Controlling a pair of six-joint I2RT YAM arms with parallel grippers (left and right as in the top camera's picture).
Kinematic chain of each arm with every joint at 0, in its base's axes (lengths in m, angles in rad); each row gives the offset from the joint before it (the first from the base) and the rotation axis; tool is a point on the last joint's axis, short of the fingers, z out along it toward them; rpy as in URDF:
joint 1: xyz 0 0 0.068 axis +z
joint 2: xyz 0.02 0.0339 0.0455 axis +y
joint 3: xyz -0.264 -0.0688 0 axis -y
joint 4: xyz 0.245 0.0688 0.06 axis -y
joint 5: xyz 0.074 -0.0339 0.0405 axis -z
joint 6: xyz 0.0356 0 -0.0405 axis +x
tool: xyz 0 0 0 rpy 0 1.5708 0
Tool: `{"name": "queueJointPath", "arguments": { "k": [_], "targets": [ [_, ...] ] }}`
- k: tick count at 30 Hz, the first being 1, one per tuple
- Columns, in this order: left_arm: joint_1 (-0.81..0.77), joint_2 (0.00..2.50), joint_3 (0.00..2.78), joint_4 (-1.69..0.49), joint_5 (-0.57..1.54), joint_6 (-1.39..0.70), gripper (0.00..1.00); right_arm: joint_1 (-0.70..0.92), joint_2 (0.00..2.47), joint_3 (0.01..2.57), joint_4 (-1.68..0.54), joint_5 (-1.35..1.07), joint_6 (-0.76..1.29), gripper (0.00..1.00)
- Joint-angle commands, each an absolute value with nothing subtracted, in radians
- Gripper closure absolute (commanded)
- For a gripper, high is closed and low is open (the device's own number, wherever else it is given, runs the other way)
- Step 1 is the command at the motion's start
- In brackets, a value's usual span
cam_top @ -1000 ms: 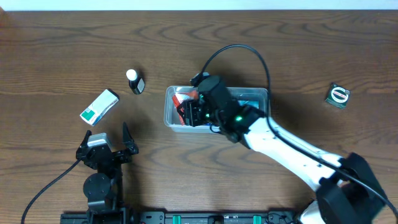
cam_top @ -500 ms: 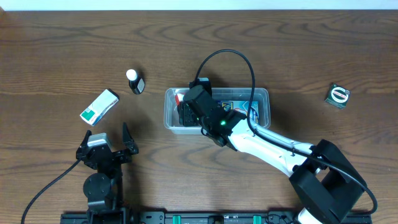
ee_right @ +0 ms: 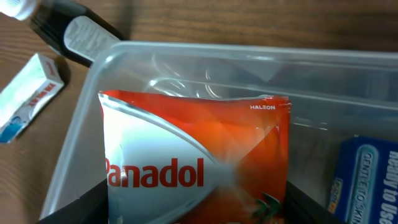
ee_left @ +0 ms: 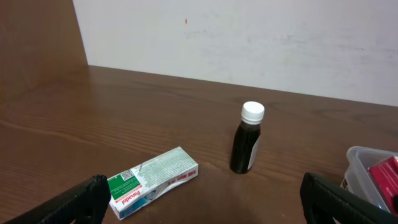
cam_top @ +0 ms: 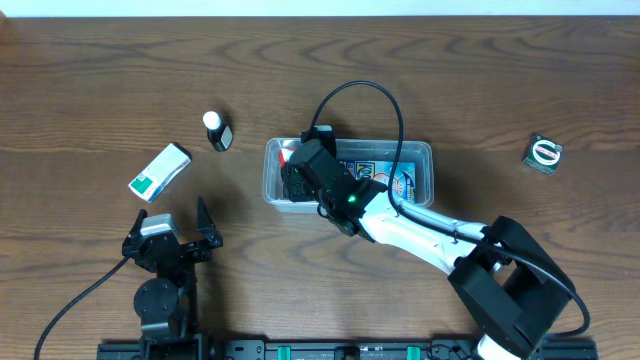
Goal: Pack container
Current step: 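Carry the red packet into the container's left end and lower it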
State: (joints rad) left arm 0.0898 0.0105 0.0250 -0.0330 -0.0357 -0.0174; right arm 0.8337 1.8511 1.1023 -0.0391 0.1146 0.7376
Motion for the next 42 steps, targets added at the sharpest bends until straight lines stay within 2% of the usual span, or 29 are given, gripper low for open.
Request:
{"name": "queueJointPath", "arguments": {
  "k": [1, 7, 14, 29, 32, 37, 42],
  "targets": [
    [0.094, 0.005, 0.004, -0.07, -0.051, 0.0, 0.02, 0.852, 1.856, 1.105, -0.033, 0.143, 0.755, 0.37],
    [0.094, 0.005, 0.004, -0.07, -0.051, 0.0, 0.02, 0.854, 1.871, 1.105, -0.017, 0.142, 0.755, 0.32],
    [0.094, 0.005, 0.004, -0.07, -0.051, 0.0, 0.02, 0.862, 1.872, 1.105, -0.01, 0.142, 0.755, 0.3],
    [0.094, 0.005, 0.004, -0.07, -0.052, 0.0, 0.02, 0.858, 1.837, 1.105, -0.039, 0.143, 0.664, 0.31],
    [0.094, 0.005, 0.004, -0.07, -0.052, 0.0, 0.02, 0.856, 1.814, 1.105, -0.088, 0.157, 0.664, 0.38],
    [0.094, 0.005, 0.004, -0.07, -0.051, 0.0, 0.02, 0.854, 1.81, 1.105, -0.124, 0.162, 0.681, 0.64],
    [0.094, 0.005, 0.004, -0.07, -0.051, 0.0, 0.02, 0.844, 1.811, 1.105, -0.125, 0.162, 0.684, 0.8]
  ]
}}
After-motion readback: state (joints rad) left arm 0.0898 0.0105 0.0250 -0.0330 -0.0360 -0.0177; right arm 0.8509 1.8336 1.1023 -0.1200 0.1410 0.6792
